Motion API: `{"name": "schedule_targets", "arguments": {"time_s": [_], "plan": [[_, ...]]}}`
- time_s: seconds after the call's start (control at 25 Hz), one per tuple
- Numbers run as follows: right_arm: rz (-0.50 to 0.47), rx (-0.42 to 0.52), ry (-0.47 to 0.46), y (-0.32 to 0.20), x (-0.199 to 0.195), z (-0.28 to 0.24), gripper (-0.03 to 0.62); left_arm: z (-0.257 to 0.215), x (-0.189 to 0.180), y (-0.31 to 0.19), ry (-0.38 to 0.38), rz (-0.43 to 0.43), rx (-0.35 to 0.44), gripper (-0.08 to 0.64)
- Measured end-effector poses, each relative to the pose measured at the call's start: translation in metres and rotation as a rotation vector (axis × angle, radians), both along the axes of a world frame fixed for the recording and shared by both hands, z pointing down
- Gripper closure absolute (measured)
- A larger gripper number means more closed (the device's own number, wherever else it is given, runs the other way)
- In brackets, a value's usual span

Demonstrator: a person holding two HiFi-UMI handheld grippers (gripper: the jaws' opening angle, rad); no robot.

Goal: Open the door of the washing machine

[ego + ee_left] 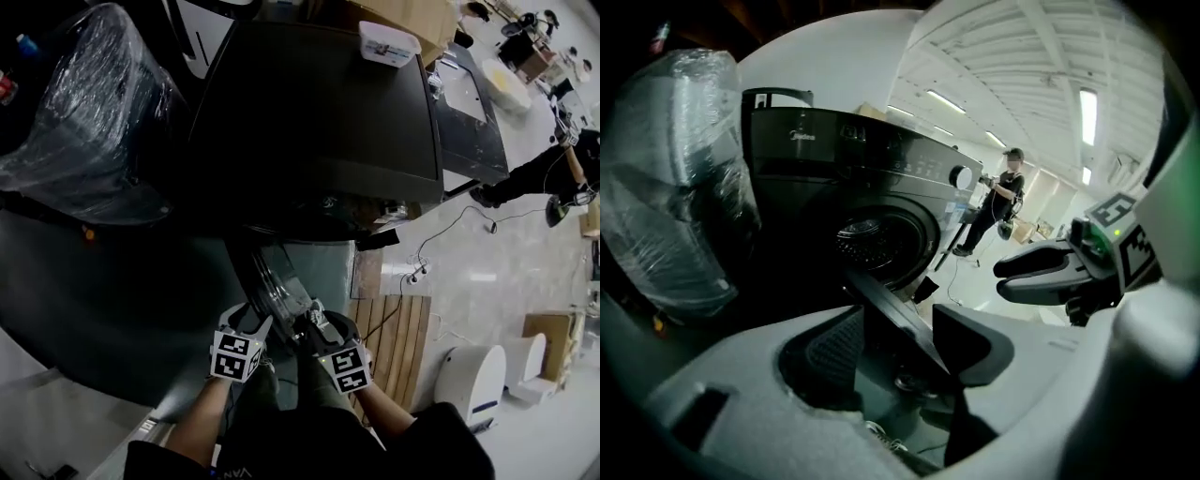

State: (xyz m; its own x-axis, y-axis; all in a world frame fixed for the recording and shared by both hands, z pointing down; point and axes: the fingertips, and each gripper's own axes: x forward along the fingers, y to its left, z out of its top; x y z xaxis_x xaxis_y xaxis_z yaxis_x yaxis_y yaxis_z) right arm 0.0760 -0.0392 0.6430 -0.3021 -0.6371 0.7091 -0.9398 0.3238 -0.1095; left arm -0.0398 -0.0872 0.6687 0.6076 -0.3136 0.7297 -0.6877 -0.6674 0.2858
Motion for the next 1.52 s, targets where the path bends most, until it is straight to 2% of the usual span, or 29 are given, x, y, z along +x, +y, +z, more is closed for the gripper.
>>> {"name": "schedule_targets", "arguments": {"time_s": [0.4,0.72,0.92,1.24,1.52], "plan": [[-0.049,0.049,-0.023,-0.004,-0.062,-0.033,0.442,-0.002,-0.100,0.003,-0.073,-0.130,0.036,0.333],[-0.129,0.087,-0.022,-0.015,-0.113,-0.049,0.442,0.003,-0.179,-0.032,-0.144,-0.211,0.105,0.333],[-0.156,0.089,-0.024,-0.015,-0.141,-0.053,0.442,0.004,-0.226,-0.062,-0.184,-0.239,0.120,0.333],[-0.195,0.074,-0.018,-0.009,-0.170,-0.049,0.442,0.008,-0.278,-0.125,-0.248,-0.282,0.188,0.333],[-0.192,0.061,-0.003,-0.008,-0.178,-0.046,0.442,0.012,-0.302,-0.176,-0.290,-0.306,0.227,0.333]]}}
